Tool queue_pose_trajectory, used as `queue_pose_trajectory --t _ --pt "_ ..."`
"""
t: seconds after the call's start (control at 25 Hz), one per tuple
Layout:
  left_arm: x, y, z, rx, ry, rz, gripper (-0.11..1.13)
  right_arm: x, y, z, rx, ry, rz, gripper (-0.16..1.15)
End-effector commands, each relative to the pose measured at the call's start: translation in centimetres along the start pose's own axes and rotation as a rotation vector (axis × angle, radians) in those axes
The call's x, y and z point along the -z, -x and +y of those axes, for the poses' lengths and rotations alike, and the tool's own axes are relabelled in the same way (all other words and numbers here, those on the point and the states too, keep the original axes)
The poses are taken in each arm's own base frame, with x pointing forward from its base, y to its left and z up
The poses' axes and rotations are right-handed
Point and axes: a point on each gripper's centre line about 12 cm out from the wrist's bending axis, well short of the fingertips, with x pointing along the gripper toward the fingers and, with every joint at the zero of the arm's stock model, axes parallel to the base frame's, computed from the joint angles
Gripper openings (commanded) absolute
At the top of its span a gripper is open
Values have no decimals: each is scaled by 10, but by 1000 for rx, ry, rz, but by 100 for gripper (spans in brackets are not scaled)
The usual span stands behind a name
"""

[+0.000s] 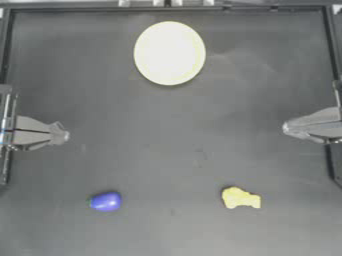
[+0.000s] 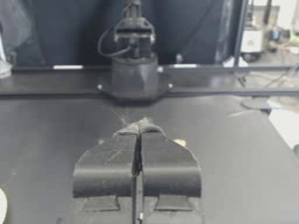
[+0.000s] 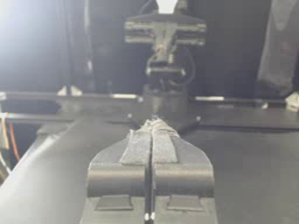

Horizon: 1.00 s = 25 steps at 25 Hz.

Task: Put purple eggplant on plate

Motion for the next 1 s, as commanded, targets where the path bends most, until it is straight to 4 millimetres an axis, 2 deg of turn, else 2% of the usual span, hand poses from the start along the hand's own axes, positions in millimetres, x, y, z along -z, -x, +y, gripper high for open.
queue_pose_trajectory --t 0.04,0.08,0.28,0.4,0.48,0.56,0.64,0.68,0.72,0.84,1.0 --pt "-11 1 0 0 -5 -34 5 -2 -1 0 -3 6 -8 0" --pt "-11 2 0 0 -6 -34 2 -2 -1 1 -3 7 -8 3" --pt "-13 4 0 2 -21 -37 8 0 -1 1 -4 13 11 11" --pt "-15 3 0 4 -23 -40 17 -1 -1 1 -6 24 8 22" --pt "-14 3 0 4 -24 -34 37 1 -1 2 -12 44 11 40" --pt "-12 2 0 4 -24 -18 66 1 -1 3 -21 68 9 67" --pt "-11 2 0 4 -21 -2 101 0 -1 3 -24 75 5 96" --pt "-10 2 0 4 -20 6 109 0 -1 3 -24 76 5 107" --pt "-9 2 0 3 -21 14 110 -1 -1 3 -24 78 6 110" --pt "-7 1 0 4 -23 54 98 0 -1 3 -23 74 11 97" --pt "-8 -1 0 2 -20 155 103 0 -1 2 -20 69 11 100"
